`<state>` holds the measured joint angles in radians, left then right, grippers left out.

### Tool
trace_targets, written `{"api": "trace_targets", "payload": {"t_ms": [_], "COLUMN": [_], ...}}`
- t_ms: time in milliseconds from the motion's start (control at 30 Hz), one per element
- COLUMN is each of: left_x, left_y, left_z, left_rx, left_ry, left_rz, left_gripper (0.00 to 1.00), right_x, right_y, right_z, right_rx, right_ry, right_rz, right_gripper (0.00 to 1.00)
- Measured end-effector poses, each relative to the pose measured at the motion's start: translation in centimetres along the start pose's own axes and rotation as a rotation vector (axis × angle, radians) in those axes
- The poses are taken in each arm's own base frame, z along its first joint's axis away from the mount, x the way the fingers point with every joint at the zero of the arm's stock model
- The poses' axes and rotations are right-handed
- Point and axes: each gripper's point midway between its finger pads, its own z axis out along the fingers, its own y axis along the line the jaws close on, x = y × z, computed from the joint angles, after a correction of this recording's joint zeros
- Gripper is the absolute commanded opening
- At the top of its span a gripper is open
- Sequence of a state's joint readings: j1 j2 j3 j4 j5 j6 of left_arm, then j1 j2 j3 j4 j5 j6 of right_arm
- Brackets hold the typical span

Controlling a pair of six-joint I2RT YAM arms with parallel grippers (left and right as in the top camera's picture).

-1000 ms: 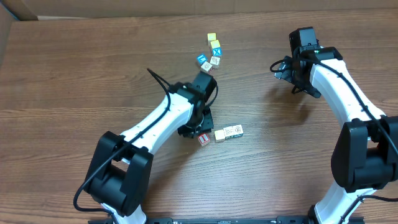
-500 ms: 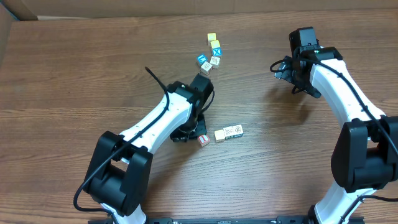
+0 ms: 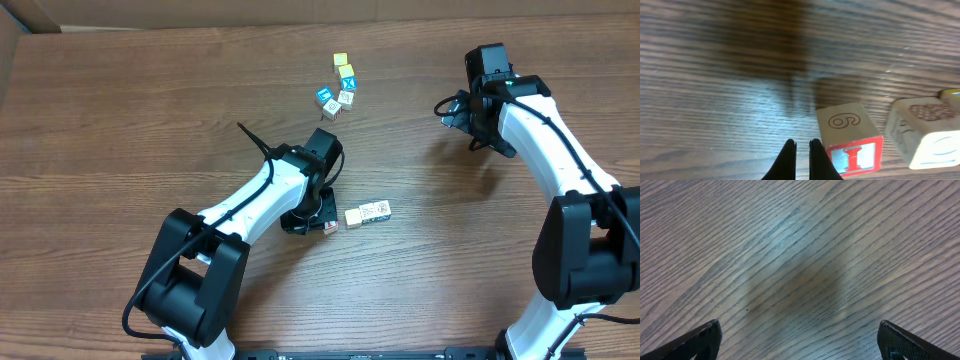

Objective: Flip 4 blocks
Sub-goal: 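Lower the red I block beside the row and release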

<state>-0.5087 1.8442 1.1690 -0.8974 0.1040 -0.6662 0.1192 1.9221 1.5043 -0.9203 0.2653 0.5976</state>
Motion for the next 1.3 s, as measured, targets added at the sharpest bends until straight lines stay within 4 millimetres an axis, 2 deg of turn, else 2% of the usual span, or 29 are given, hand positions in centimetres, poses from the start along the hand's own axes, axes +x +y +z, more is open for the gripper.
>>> {"api": "trace_targets", "payload": {"t_ms": [233, 1300], "left_x": [-0.2, -1.3], "left_y": [-1.2, -2.4], "left_z": [0.0, -0.2], "left_rx": [0.059, 0.11], "left_ry": [0.0, -0.04], "left_rz": [0.005, 0.003], "left_gripper": [0.04, 0.04], "right_x": [0.0, 0.1], "right_y": [0.0, 0.1], "right_z": [0.0, 0.0], "right_rx": [0.0, -0.008], "right_ry": [0.0, 0.007], "right_rz": [0.001, 0.001], "right_gripper": [1.0, 1.0]}}
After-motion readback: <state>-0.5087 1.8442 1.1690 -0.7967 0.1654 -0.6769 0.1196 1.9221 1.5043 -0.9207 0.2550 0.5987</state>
